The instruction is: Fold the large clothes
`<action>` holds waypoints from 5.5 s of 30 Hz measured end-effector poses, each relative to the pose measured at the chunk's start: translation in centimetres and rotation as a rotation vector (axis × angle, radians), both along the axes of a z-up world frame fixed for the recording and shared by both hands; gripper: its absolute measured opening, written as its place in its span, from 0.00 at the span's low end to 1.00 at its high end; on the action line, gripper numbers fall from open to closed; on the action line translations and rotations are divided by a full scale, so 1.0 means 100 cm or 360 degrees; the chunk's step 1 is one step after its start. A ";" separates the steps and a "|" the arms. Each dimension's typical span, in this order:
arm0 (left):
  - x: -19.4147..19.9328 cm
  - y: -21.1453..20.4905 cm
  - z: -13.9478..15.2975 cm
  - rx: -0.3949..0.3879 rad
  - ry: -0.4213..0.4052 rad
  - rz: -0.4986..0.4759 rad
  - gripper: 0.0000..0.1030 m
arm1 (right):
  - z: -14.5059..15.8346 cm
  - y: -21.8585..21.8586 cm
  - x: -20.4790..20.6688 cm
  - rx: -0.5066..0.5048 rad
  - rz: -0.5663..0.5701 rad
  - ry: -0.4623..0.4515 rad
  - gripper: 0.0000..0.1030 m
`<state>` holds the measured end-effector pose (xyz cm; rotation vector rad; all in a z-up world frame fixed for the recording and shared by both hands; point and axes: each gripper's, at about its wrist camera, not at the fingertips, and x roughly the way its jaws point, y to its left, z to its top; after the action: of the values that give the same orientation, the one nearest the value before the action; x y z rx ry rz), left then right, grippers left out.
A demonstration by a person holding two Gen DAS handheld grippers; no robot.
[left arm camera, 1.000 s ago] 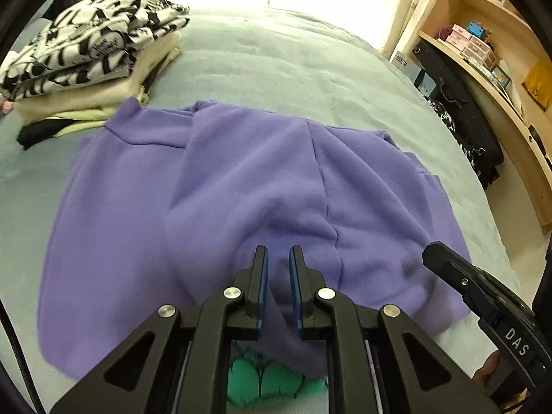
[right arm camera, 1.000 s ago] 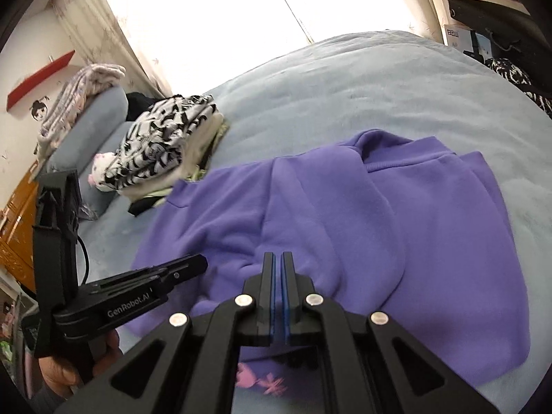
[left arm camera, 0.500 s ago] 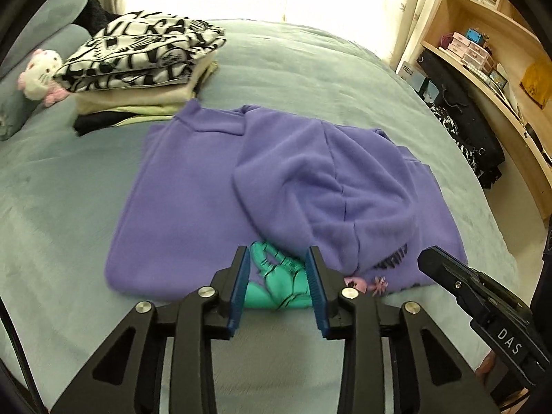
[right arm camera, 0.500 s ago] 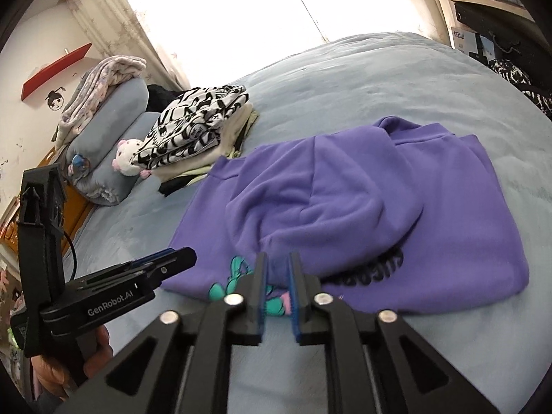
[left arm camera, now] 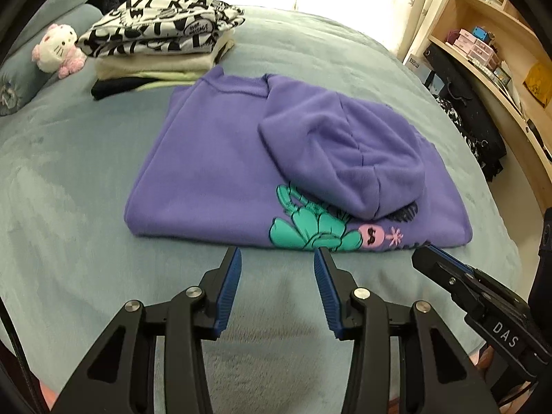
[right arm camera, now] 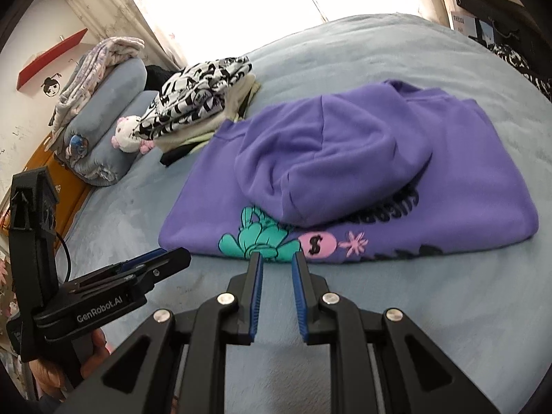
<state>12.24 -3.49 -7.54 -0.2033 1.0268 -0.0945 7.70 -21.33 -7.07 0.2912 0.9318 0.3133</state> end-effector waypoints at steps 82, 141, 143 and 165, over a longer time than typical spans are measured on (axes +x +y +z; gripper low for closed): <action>0.087 -0.143 0.049 0.0328 -0.0816 -0.0496 0.18 | -0.078 -0.063 0.095 0.0405 -0.0265 -0.0090 0.16; 0.090 -0.268 0.022 -0.0062 -0.0156 -0.1125 0.79 | 0.000 -0.258 -0.039 0.0333 -0.0816 -0.0119 0.46; 0.091 -0.255 0.033 -0.0138 -0.0116 -0.1103 0.79 | 0.015 -0.256 -0.037 0.0293 -0.0787 -0.0160 0.46; 0.215 -0.165 0.036 0.0084 0.0145 -0.0605 0.79 | 0.007 -0.226 0.085 0.0161 -0.0283 0.0298 0.46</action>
<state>33.74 -20.04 -3.96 0.0385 1.1482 -0.4050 16.21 -43.96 -6.36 0.4996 1.0677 0.1711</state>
